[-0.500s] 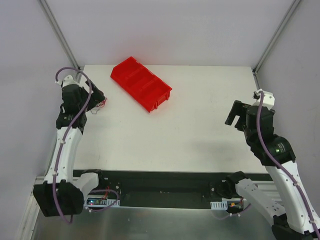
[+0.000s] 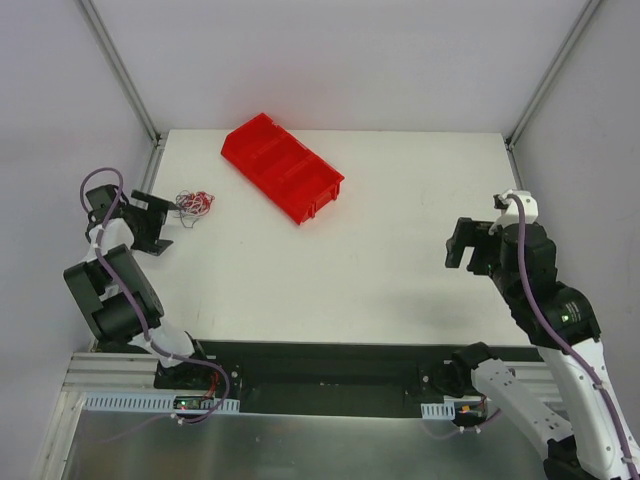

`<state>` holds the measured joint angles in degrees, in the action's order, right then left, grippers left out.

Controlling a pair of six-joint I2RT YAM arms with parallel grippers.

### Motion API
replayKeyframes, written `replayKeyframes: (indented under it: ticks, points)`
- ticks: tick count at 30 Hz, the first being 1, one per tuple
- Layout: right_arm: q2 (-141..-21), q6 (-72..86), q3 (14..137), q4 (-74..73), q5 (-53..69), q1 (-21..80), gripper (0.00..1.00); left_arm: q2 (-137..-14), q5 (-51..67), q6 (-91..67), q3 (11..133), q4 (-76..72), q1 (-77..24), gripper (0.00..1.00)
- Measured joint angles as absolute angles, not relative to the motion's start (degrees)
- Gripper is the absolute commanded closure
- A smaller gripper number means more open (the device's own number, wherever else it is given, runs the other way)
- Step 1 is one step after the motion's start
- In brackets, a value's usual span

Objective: Untangle the cables

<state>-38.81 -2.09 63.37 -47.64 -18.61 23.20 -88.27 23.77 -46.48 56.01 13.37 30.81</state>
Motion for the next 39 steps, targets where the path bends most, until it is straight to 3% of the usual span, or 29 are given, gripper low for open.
replayKeyframes:
  ticks: [10,13,21,24,31,39]
  points:
    - [-39.9,-3.3,61.5,-45.2,-13.9,23.2,0.04,-100.3,30.6,-53.1,58.8,2.7,30.8,0.04]
    - [-39.4,-3.2,61.4,-44.6,-12.8,23.2,0.04,-104.8,30.8,-54.7,60.1,1.3,30.5,0.11]
    - [-39.1,-2.4,61.4,-43.6,-11.2,23.2,0.04,-113.9,31.7,-56.9,68.2,-2.2,25.5,0.66]
    - [-40.5,-2.3,61.4,-43.8,-10.2,23.2,0.04,-114.6,33.0,-57.3,68.2,-2.3,24.3,1.0]
    - [-48.5,-1.6,61.3,-43.9,-9.6,24.1,0.04,-110.9,33.9,-56.9,63.2,-2.1,20.8,1.0]
    - [-58.1,1.7,55.0,-38.7,-9.4,30.7,0.04,-87.0,30.3,-57.6,42.7,3.0,-0.7,1.0]
